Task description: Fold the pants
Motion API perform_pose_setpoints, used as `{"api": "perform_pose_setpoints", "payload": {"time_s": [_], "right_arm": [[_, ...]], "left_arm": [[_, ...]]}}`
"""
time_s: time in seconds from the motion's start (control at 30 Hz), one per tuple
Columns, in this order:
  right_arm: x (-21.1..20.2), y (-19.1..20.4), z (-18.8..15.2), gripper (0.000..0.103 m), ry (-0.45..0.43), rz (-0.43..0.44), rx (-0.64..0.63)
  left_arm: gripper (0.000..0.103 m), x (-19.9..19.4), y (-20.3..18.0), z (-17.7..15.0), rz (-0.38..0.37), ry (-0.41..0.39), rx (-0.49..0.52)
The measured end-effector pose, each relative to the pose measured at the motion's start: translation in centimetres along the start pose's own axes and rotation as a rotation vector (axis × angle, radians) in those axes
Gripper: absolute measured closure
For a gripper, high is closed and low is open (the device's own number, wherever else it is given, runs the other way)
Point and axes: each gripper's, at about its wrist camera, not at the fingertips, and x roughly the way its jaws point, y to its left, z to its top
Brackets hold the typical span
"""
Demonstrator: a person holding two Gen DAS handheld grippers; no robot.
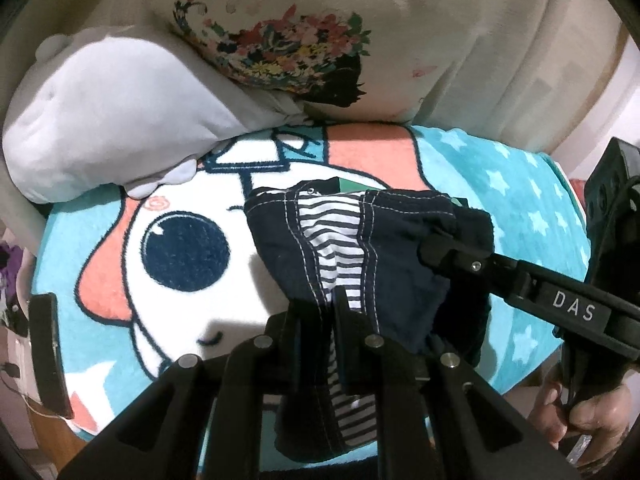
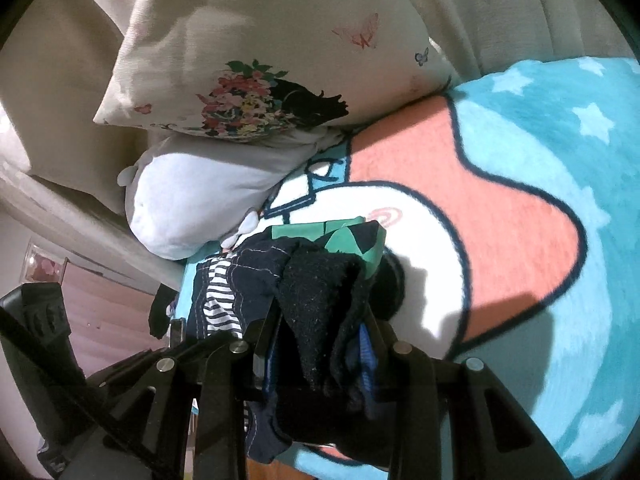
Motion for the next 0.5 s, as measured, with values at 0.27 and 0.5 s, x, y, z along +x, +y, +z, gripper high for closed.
{"api": "perform_pose_setpoints", "payload": {"time_s": [0.27, 0.5], "right_arm": [[-0.9, 1.9, -1.1, 0.067, -0.025, -0.002, -0.023], [-0.7, 2.9, -1.7, 0.067, -0.023, -0.006, -0.036]], "left_arm": [[0.09, -2.0, 0.5, -1.0, 0.02, -0.049, 0.029], [0.09, -2.6, 1.3, -1.4, 0.02, -0.056, 0.015]]}}
